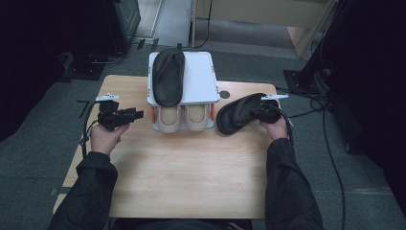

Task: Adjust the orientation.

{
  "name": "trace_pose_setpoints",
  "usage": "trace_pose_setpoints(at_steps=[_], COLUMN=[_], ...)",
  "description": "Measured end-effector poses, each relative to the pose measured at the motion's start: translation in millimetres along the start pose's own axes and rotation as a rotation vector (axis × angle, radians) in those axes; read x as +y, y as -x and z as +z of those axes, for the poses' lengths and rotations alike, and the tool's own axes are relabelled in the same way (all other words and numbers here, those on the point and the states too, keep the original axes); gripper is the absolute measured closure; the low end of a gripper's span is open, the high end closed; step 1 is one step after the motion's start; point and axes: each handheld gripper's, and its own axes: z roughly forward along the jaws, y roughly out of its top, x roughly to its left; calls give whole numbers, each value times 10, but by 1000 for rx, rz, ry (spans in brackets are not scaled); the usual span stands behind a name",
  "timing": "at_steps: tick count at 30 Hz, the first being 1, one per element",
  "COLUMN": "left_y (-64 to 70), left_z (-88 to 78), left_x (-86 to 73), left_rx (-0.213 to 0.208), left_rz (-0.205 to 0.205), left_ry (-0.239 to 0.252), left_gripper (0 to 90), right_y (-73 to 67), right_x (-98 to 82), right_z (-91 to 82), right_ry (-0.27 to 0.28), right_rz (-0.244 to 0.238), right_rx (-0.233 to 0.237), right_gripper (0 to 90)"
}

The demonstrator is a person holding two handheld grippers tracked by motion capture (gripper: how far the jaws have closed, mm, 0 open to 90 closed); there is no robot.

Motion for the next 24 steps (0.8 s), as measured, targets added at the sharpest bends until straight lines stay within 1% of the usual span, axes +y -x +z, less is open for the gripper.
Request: trace_pose_setpoints(at_steps=[1, 2, 3, 5, 7, 9, 10, 14, 17, 19, 20, 22, 23, 24], left_y=[0, 0, 1, 1, 0, 1, -1, -14, -15, -20, -22, -24, -18, -14], left_z=[1, 3, 6, 8, 14, 29, 31, 45, 34, 36, 40, 46, 46, 45], left_x=[0, 0, 1, 3, 3, 0, 0, -4, -2, -4, -5, -7, -8, -7], left_rx=[0, -1, -3, -8, -15, -16, -13, -15, -17, -18, -17, -19, -17, -17], left_rz=[1, 5, 4, 4, 2, 4, 6, 6, 3, 0, -1, 3, 6, 8], left_ry=[3, 5, 6, 12, 13, 11, 6, 1, 11, 10, 7, -1, -2, -1], left_gripper=[528, 528, 529, 529, 529, 529, 529, 530, 529, 529, 529, 529, 529, 529], right_y=[-6, -12, -4, 9, 15, 9, 2, 10, 18, 17, 18, 17, 24, 36], right_x=[-9, -18, -27, -39, -51, -49, -45, -29, -8, 10, 16, 18, 12, -2], right_z=[-9, -16, -24, -33, -41, -70, -81, -101, -117, -155, -175, -193, -193, -193], right_ry=[4, 13, 20, 17, 6, -3, 1, 36, 63, 94, 98, 79, 80, 73], right_rz=[-14, -19, -19, 0, 7, 14, 10, 3, 1, -5, -19, -52, -56, -61], right_rx=[3, 0, 6, 19, 33, 42, 44, 47, 46, 51, 55, 66, 79, 92], right_gripper=[773, 751, 751, 751, 761, 741, 724, 692, 670, 651, 639, 578, 547, 497])
